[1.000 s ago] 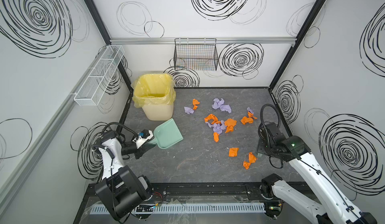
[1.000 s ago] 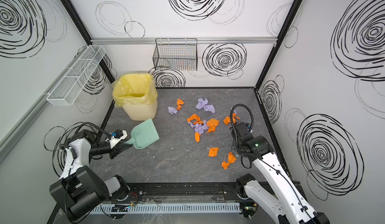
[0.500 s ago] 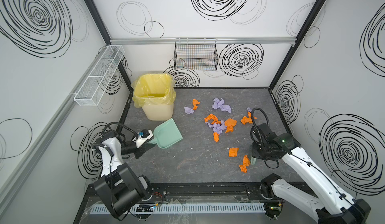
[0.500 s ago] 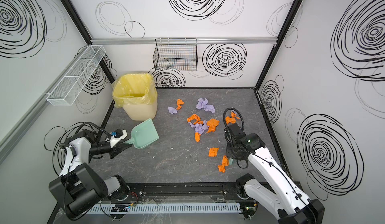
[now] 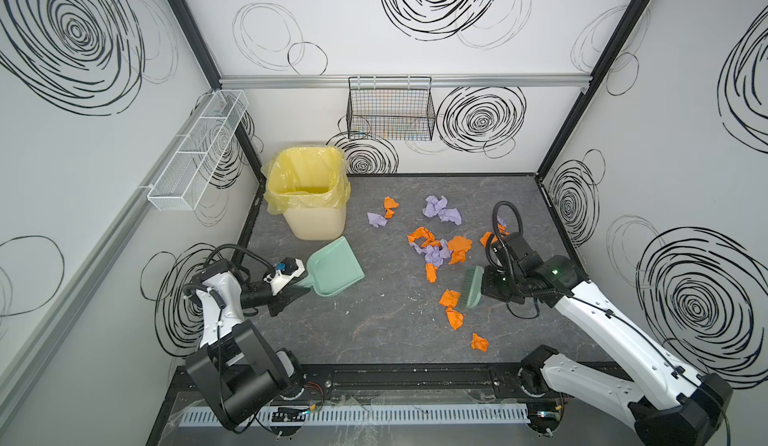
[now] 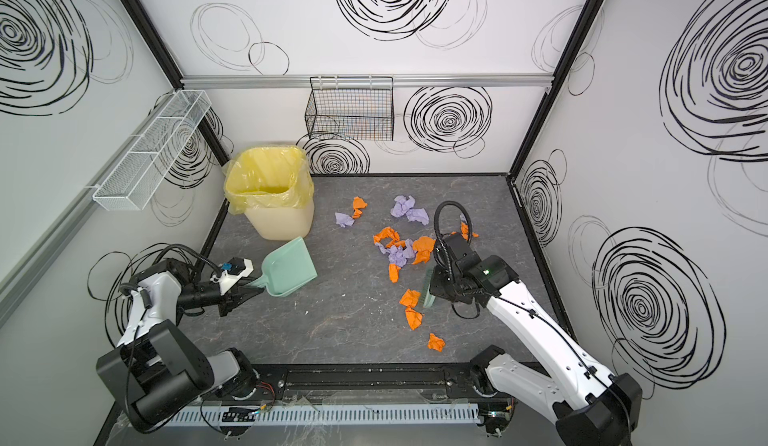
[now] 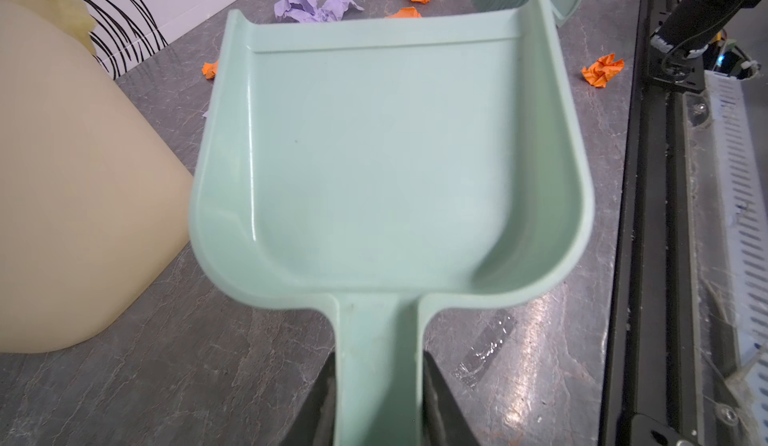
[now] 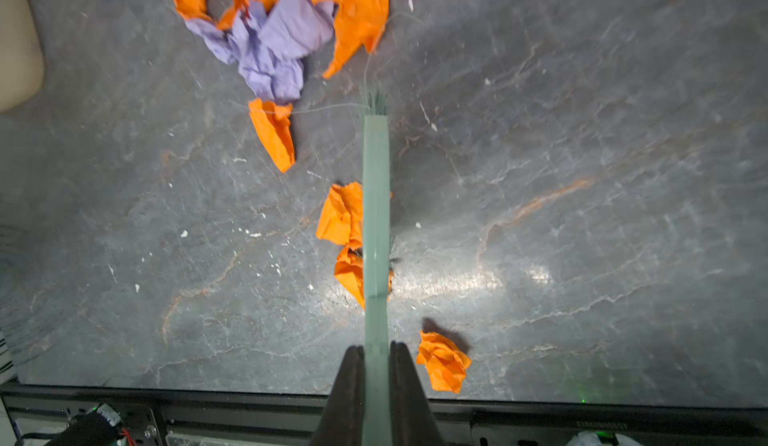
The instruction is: Sweep away the paper scraps from the table
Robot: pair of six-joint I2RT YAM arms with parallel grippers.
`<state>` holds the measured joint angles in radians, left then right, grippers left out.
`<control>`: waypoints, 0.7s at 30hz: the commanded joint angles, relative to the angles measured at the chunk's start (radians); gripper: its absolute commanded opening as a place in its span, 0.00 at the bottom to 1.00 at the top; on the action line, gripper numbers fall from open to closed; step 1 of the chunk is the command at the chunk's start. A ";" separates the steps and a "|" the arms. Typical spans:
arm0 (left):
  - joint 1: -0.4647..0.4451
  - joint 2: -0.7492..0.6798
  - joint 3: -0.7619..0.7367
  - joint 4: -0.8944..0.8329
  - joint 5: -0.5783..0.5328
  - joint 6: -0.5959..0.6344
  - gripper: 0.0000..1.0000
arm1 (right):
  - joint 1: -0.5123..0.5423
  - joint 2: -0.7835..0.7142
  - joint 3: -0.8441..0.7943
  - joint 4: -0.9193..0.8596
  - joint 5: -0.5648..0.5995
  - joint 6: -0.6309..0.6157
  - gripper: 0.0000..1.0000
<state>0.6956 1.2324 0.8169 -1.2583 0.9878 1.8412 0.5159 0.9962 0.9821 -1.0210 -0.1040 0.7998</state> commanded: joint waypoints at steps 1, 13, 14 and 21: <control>0.021 -0.024 0.001 -0.046 0.007 0.042 0.00 | -0.014 -0.031 0.085 0.009 0.048 -0.026 0.00; 0.012 0.008 0.023 -0.066 0.036 0.044 0.00 | -0.004 -0.242 0.052 -0.238 -0.148 -0.062 0.00; 0.012 0.012 0.028 -0.072 0.039 0.043 0.00 | 0.010 -0.255 0.044 -0.240 -0.139 -0.040 0.00; 0.012 -0.010 0.037 -0.095 0.031 0.054 0.00 | 0.163 -0.288 -0.035 -0.241 -0.052 0.138 0.00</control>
<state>0.7078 1.2396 0.8310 -1.2934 0.9909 1.8629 0.6365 0.7193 0.9829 -1.2297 -0.1967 0.8387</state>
